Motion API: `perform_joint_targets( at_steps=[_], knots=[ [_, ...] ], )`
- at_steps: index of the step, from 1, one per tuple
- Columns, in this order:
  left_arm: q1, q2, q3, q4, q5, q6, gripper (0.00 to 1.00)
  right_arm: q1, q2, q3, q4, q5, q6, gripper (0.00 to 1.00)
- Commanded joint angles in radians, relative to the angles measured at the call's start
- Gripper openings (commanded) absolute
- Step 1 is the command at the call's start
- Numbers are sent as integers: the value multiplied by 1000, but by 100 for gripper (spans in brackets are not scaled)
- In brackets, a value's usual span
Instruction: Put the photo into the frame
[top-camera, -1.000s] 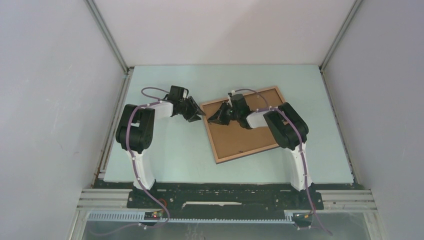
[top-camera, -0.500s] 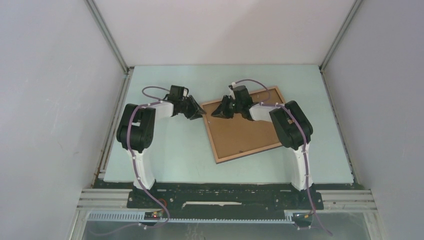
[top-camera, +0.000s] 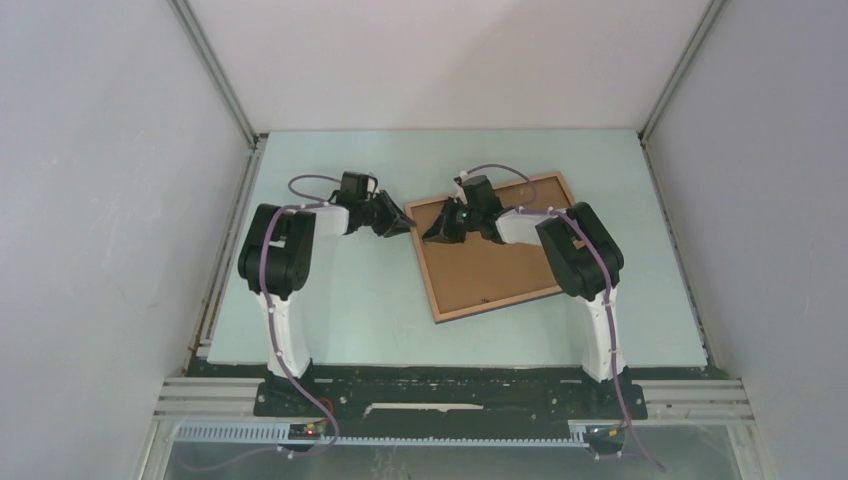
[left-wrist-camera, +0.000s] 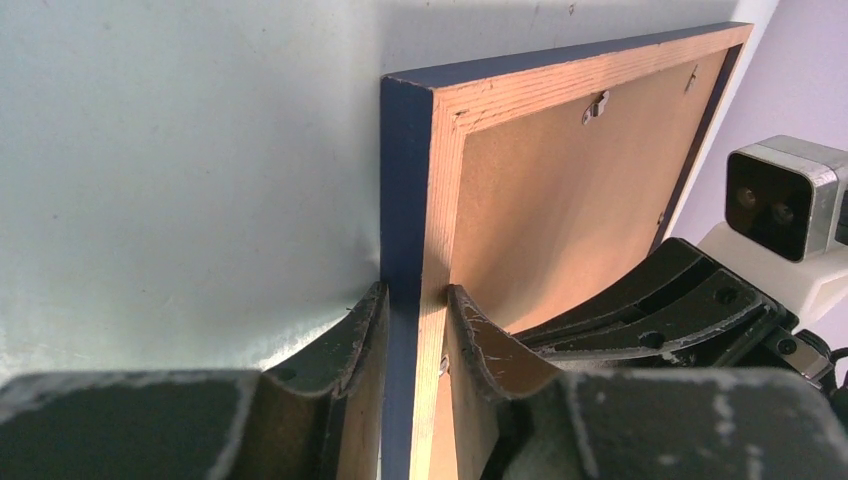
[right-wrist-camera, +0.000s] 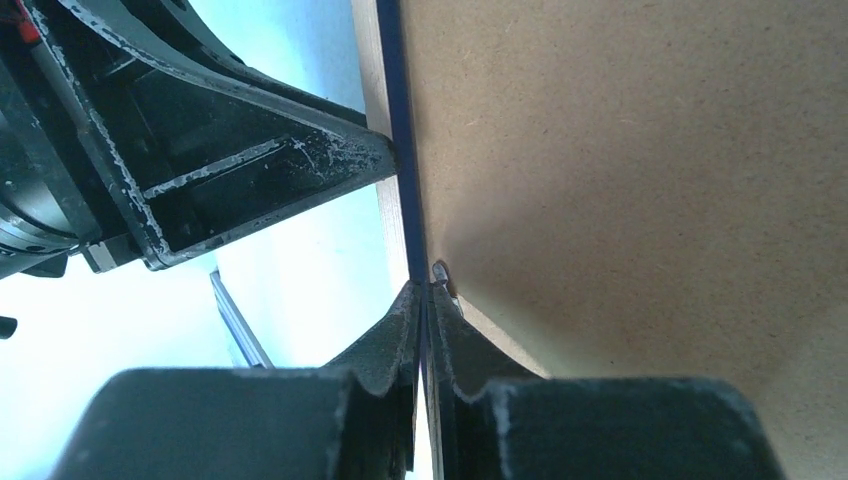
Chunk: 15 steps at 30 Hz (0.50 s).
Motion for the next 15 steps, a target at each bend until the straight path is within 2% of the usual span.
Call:
perform_joint_targets(
  at_steps=[1,5,11,15],
  knots=[
    [-5,16,47,23,15,-4,28,-10,9,-7,5,-9,18,11],
    [-5,16,44,21,11,-8,28,-15,15,-2,14,-1,19,12],
    [-2,14,46,18,11,-11,28,-7,37,36,-73,4,-7,11],
    [-1,12,48,18,16,-17,28,-10,77,64,-83,-69,-19,11]
  ],
)
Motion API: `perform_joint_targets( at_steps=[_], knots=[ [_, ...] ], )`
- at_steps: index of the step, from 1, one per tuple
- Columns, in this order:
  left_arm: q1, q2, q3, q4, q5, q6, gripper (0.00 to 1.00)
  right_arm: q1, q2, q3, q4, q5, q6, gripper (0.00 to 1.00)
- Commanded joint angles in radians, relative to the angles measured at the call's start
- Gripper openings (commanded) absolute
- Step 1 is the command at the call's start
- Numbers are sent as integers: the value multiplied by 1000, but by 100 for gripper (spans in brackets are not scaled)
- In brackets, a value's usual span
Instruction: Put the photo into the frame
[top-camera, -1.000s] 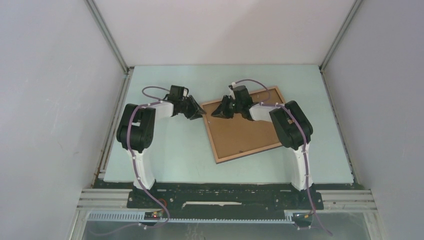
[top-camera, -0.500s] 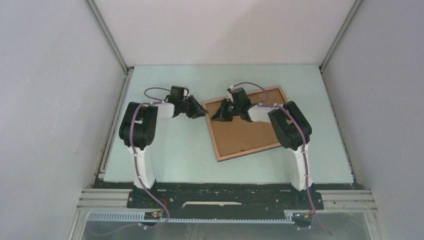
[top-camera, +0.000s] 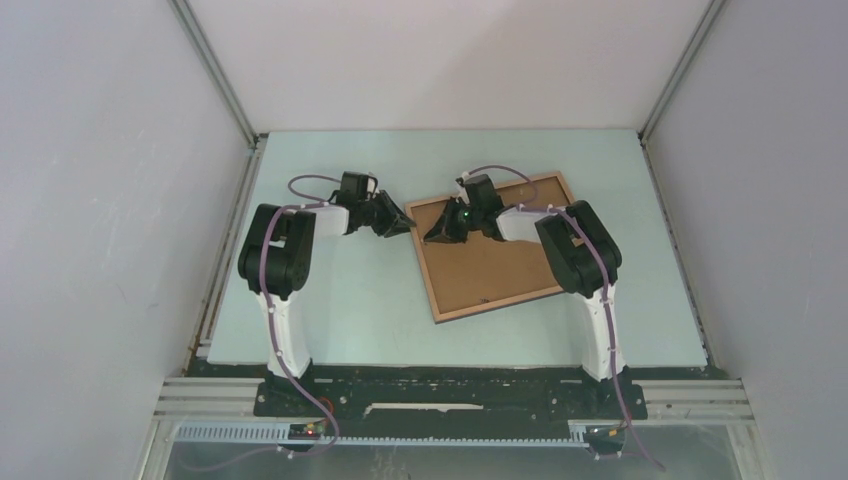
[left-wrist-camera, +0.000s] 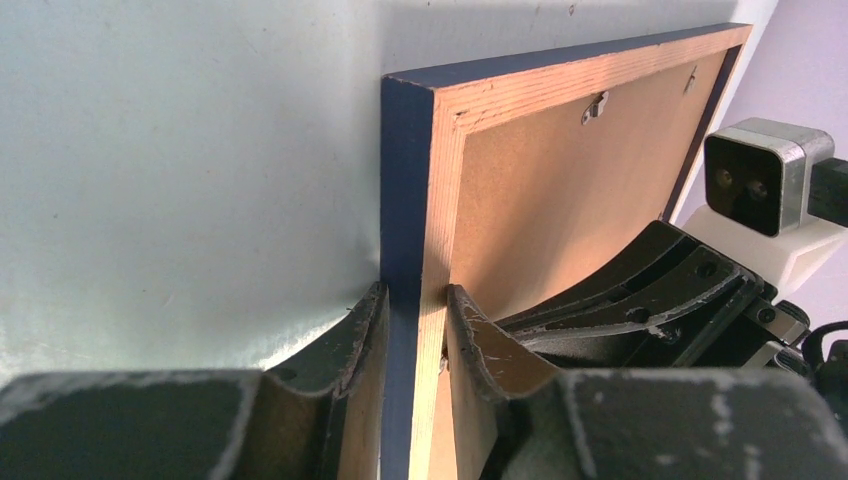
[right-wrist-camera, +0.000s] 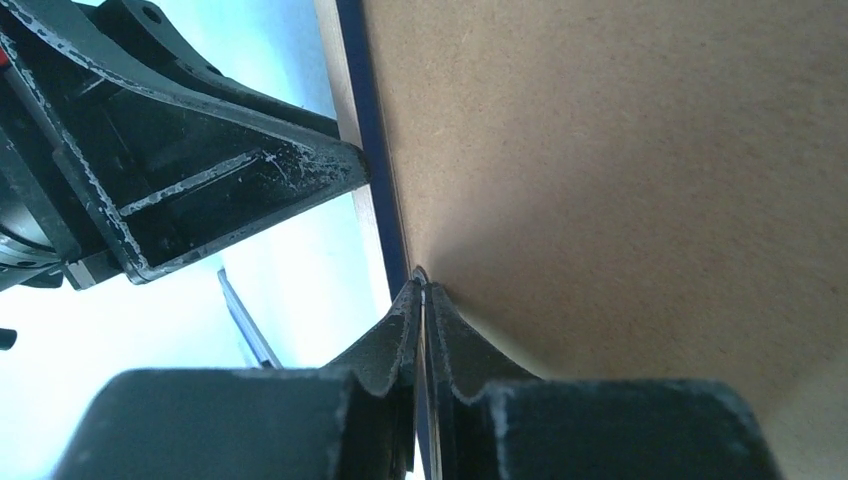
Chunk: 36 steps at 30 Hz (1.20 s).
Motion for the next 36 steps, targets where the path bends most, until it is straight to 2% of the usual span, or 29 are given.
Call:
perform_joint_targets(
  at_steps=[1,7,11,19,24,27,32,36],
  knots=[
    [-2,10,48,17,16,-15,27,3,70,65,-64,-71,-35,11],
    [-1,12,50,17,18,-10,27,13,125,148,-111,-115,-50,10],
    [-1,13,52,17,18,-9,27,20,103,122,-110,-120,-54,9],
    [0,13,54,17,23,-12,27,6,110,39,67,-305,56,8],
    [1,12,54,17,20,-10,26,15,69,1,105,-297,71,8],
    [2,8,53,17,16,-8,26,9,45,-12,137,-256,54,11],
    [2,-3,51,10,7,-1,29,-16,31,-15,301,-210,53,19],
    [2,-17,51,3,2,0,33,-6,-47,-73,386,-161,3,27]
  ],
)
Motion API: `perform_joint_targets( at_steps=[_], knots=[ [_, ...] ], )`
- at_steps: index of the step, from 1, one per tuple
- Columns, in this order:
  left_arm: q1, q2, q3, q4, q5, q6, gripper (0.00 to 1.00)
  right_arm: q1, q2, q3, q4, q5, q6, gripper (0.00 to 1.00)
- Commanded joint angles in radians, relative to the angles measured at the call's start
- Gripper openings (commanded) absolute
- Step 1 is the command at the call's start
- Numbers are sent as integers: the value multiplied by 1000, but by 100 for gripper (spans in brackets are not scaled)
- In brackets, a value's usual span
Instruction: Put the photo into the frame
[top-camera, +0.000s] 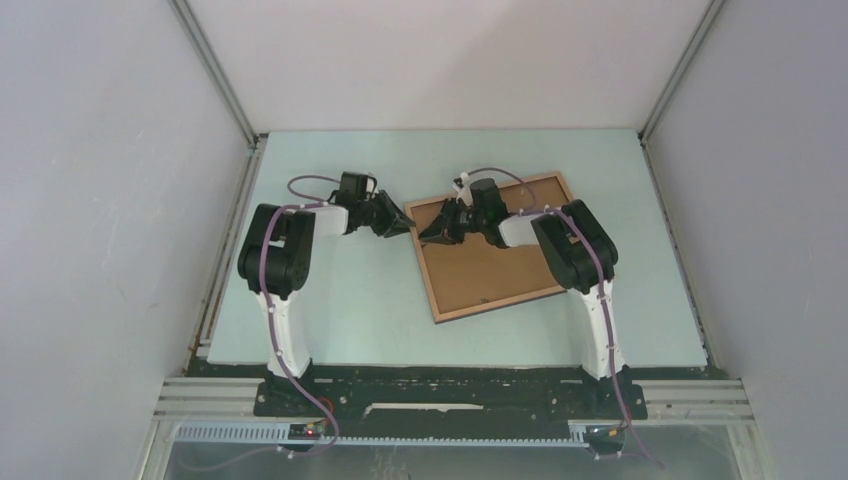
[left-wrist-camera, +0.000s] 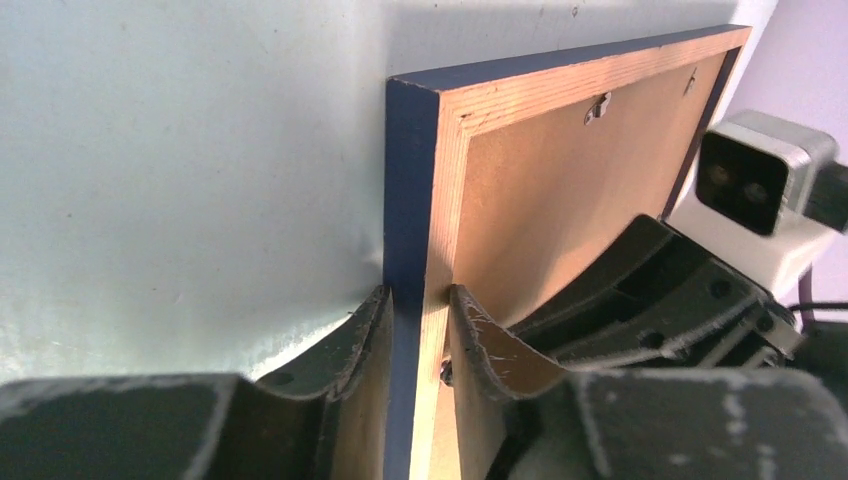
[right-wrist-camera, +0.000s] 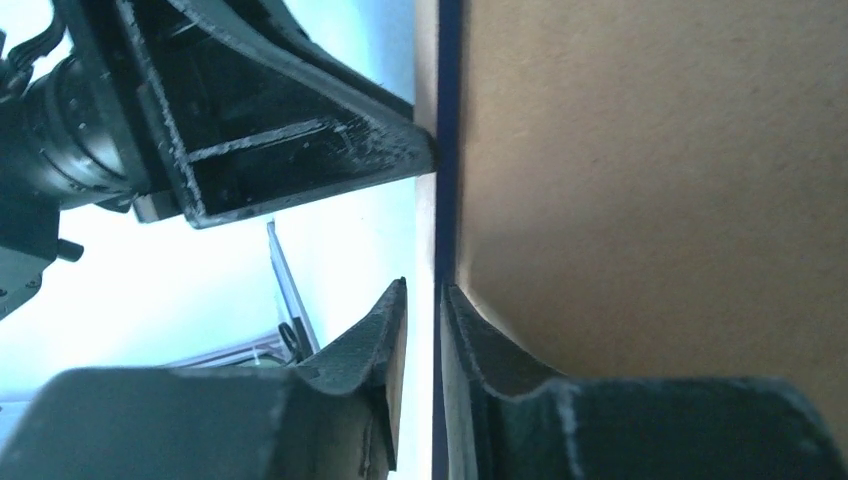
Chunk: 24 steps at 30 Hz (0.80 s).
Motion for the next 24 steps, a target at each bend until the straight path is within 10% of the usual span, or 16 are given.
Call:
perform_joint_targets(
  at_steps=[1,17,24],
  knots=[
    [-2,-23,51,2,-6,6,34,28,-144,-61,139,65,-80,30],
    [-36,-95,75,-167,-171,106,56,74,-407,-261,-75,632,-228,98],
    [-97,-101,75,-176,-182,91,64,14,-422,-331,4,551,-146,99]
  ],
)
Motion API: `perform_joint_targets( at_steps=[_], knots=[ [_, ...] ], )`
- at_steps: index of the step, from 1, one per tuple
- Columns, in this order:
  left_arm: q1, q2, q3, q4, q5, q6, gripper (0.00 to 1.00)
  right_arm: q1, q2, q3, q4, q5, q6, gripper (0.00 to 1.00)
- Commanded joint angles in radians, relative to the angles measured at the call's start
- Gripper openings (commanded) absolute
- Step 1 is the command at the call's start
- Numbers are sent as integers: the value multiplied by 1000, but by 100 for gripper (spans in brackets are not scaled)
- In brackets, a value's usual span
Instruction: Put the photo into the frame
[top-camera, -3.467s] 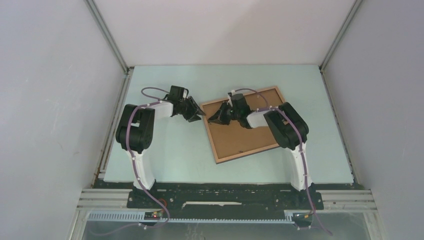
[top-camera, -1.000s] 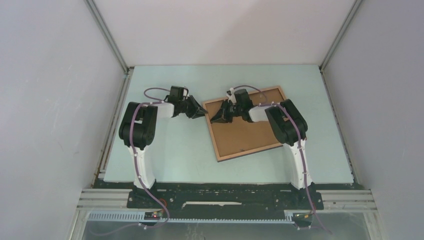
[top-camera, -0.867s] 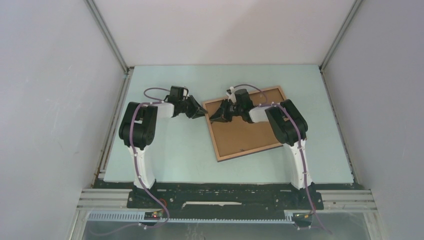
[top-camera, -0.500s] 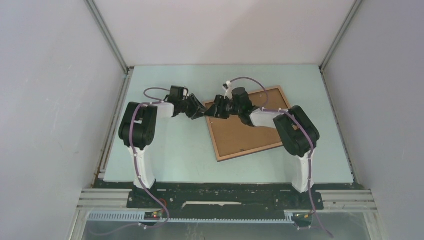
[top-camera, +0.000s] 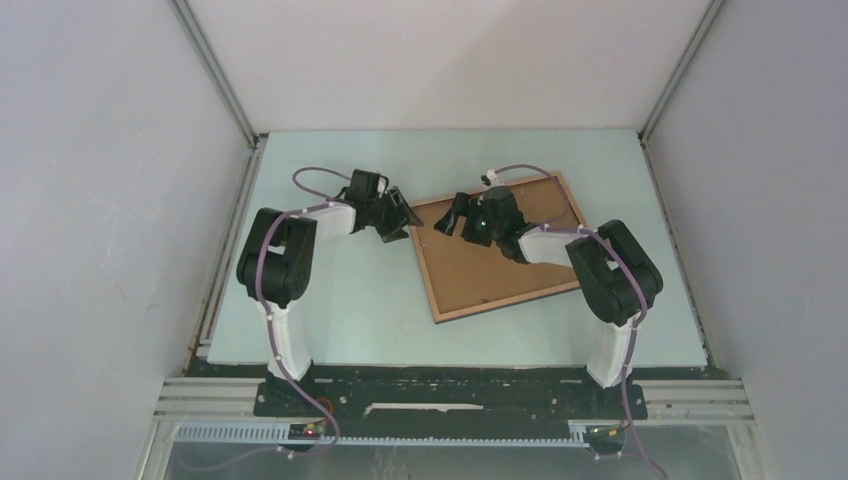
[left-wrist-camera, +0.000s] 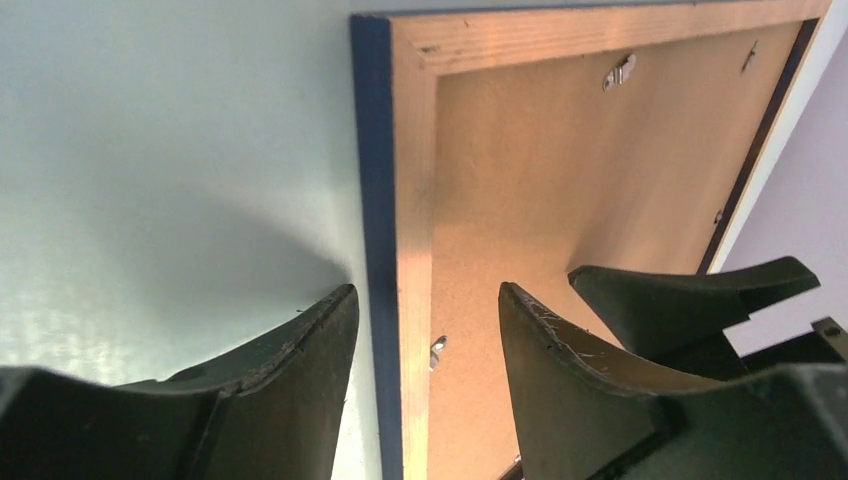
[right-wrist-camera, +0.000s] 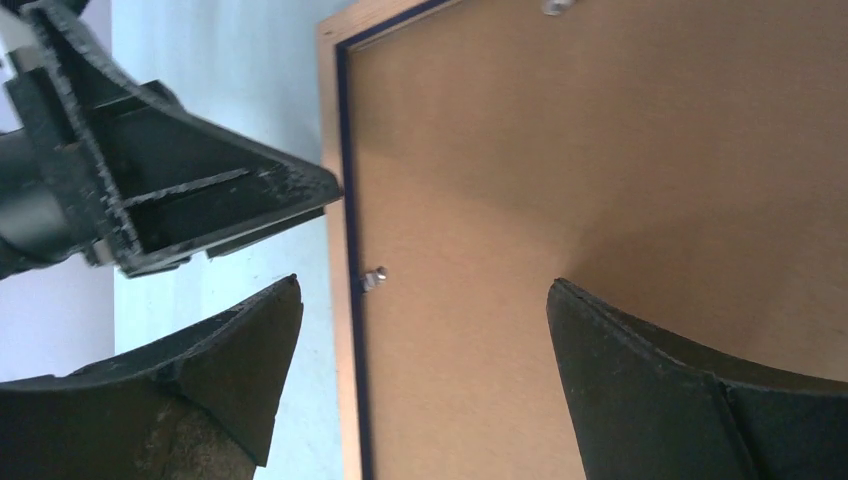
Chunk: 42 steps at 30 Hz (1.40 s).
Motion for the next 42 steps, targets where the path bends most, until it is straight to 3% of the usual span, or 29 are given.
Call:
perform_joint_targets(
  at_steps=[1,9,15,20,25,33,38,42],
  knots=[
    [-43,-43,57,-50,-54,33,64,-27,-75,-63,72,14,50,100],
    [-51,-37,79,-97,-98,54,58,24,-158,-85,18,104,32,99],
    [-50,4,108,-96,-71,82,48,109,-320,19,-431,416,-58,100],
    [-50,25,136,-148,-144,149,44,161,-495,26,-637,582,-130,100],
    [-52,58,186,-223,-193,234,35,89,-611,-6,-738,398,-132,100],
    [-63,120,292,-374,-284,403,23,31,-785,-153,-751,281,-167,100],
    [-62,178,431,-478,-351,486,15,-43,-794,-197,-733,157,-229,100],
    [-61,245,592,-543,-429,664,0,-74,-765,-198,-736,92,-276,100]
  ],
)
